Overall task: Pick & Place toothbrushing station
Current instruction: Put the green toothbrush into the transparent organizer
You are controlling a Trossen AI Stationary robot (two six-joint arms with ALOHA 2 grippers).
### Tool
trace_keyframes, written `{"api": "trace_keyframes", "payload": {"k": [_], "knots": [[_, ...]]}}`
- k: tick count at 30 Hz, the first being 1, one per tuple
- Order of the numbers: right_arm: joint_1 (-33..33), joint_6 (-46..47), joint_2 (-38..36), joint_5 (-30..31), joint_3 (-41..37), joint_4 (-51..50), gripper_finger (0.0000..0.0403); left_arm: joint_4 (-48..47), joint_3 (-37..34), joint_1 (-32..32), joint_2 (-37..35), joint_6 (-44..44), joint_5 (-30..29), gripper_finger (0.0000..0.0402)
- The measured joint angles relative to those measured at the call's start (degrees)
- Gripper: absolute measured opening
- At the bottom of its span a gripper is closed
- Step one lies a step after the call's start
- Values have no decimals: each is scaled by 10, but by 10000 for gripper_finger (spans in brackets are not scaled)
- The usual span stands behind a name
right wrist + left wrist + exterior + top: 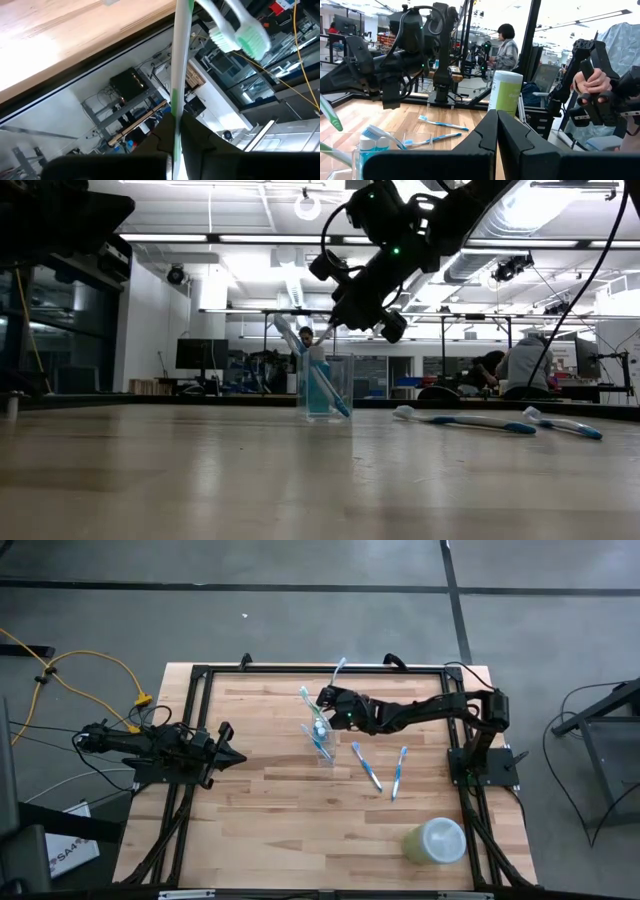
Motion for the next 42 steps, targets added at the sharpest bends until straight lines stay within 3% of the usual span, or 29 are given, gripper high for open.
{"api": "trace_keyframes", "payload": {"k": [42], "knots": [[6,-17,0,19,0,38,4,30,0,0,0,-8,0,2]]}}
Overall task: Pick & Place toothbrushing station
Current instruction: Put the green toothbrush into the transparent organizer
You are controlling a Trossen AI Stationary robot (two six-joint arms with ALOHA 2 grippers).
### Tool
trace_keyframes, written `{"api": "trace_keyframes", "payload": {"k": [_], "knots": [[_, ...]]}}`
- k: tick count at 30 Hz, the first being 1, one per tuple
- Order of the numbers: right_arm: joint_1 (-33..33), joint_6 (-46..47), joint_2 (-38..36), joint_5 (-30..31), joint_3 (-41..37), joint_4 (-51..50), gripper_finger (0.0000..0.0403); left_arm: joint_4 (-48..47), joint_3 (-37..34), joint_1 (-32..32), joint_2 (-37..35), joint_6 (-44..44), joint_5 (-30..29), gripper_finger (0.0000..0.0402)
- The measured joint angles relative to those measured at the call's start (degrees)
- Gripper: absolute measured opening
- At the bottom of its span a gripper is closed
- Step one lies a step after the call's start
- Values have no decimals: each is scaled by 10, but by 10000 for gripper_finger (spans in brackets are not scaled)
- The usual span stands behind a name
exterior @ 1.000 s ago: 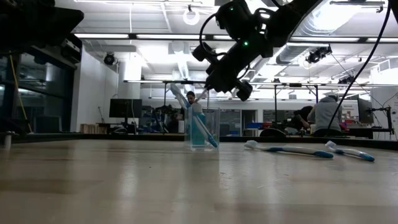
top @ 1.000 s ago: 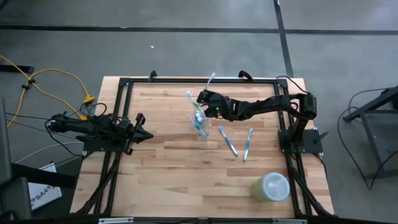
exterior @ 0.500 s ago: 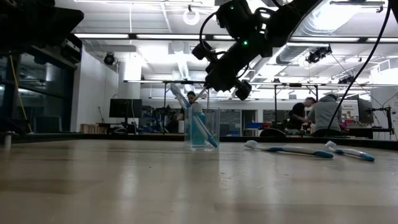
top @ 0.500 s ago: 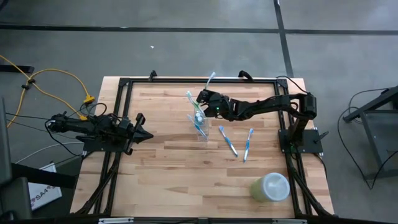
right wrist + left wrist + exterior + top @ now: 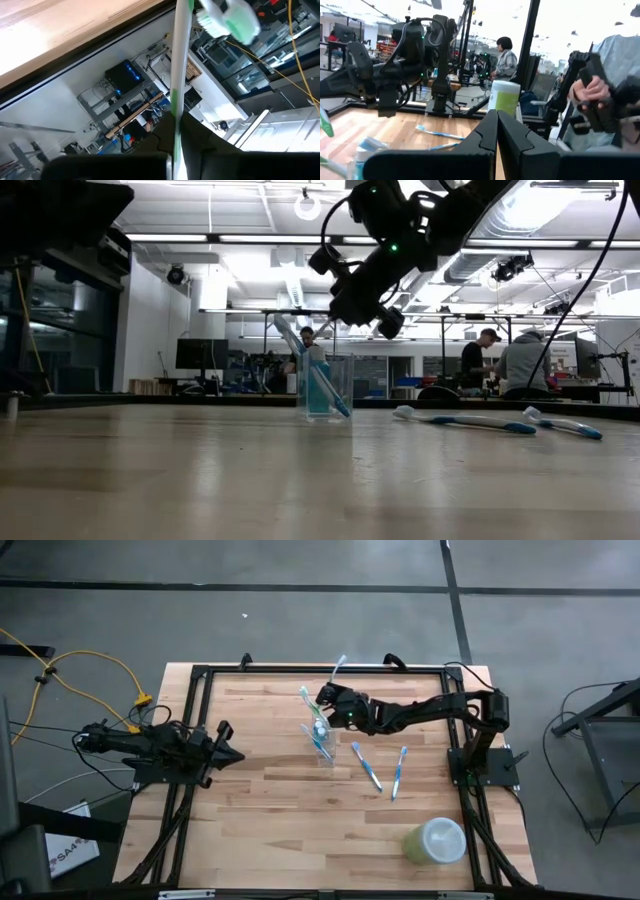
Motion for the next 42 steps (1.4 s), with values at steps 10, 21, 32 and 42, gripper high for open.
{"api": "trace_keyframes", "payload": {"k": [10,21,32,42], "knots": [[6,-16,0,2,0,28,4,23,0,0,0,-73,-2,2],[48,-32,0,0,0,59,4,16,0,0,0,-97,6,2],[78,-32,0,0,0,65,4,9,0,0,0,-87,-31,2],[79,-32,0,2,0,65,4,9,0,7,24,-40,-84,4]]}}
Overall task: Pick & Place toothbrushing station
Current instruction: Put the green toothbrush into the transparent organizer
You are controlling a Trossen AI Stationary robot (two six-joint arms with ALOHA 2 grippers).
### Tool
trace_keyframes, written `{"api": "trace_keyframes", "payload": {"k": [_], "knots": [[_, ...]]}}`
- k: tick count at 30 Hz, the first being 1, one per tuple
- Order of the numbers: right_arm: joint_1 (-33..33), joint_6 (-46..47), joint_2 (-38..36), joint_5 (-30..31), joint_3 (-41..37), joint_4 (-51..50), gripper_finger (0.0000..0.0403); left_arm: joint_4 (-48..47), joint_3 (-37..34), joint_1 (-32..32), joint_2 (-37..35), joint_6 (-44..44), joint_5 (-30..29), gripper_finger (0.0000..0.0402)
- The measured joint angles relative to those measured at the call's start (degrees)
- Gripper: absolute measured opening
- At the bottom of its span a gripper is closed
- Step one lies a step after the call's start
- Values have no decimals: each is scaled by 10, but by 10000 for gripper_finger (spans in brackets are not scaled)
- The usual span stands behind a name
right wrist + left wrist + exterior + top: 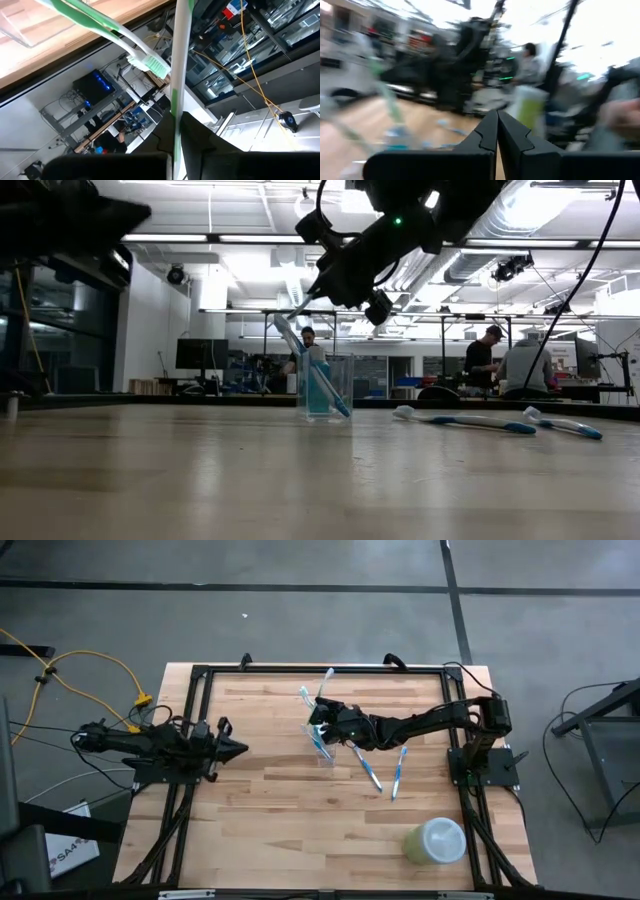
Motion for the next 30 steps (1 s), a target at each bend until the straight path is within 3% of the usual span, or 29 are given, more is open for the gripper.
{"api": "trace_keyframes", "payload": {"k": [6,11,22,30], "knots": [[0,1,0,-1,0,0,4,9,0,28,72,106,-81,19],[7,0,0,-16,0,1,4,63,0,70,154,100,-73,42],[49,-60,0,-52,0,107,4,268,3,177,332,47,62,122],[98,-50,0,-106,0,98,4,407,18,275,450,-26,216,134]]}}
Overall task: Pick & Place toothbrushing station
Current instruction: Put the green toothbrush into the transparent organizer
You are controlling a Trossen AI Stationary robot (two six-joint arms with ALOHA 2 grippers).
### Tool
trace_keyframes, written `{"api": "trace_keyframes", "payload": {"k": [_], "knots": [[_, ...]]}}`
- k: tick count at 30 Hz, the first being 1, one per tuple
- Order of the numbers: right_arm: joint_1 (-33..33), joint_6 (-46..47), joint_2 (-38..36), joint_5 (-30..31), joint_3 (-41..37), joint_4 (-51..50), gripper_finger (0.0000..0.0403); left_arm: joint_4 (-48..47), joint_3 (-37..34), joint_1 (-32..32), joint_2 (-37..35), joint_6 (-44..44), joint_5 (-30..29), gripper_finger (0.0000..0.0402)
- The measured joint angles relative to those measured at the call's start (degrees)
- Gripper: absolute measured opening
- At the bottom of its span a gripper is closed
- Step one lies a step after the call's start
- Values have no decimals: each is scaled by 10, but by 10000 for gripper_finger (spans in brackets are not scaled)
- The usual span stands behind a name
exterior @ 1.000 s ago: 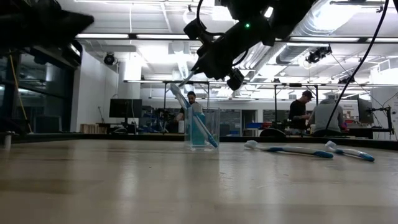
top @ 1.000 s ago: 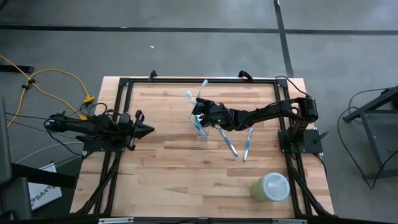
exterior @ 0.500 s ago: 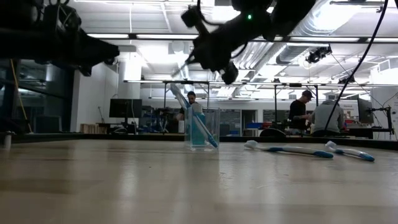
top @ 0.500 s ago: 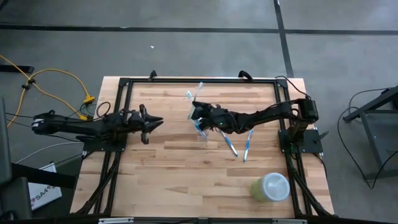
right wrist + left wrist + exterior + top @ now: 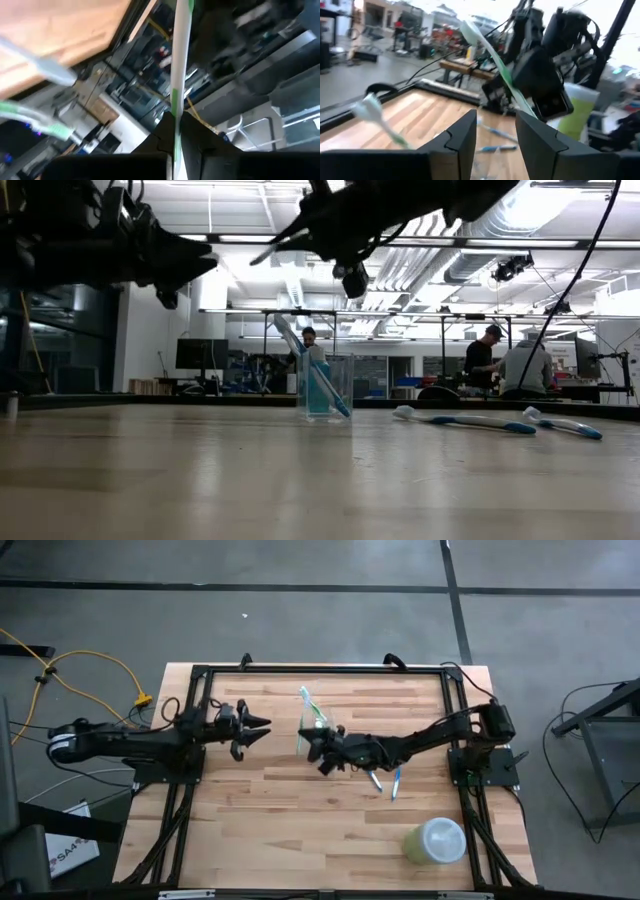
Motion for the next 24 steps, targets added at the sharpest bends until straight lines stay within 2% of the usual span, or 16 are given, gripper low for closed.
{"api": "trace_keyframes", "payload": {"k": [6,10,14,19,24], "knots": [[21,24,0,-7,0,-36,4,87,9,40,65,-39,92,134],[27,24,0,-45,0,-50,4,90,37,46,113,-51,124,134],[30,25,0,-54,0,-47,4,91,81,46,167,-52,164,134],[30,25,0,-51,0,-48,4,126,126,45,232,-53,195,134],[30,25,0,-43,0,-48,4,193,138,45,281,-71,210,134]]}}
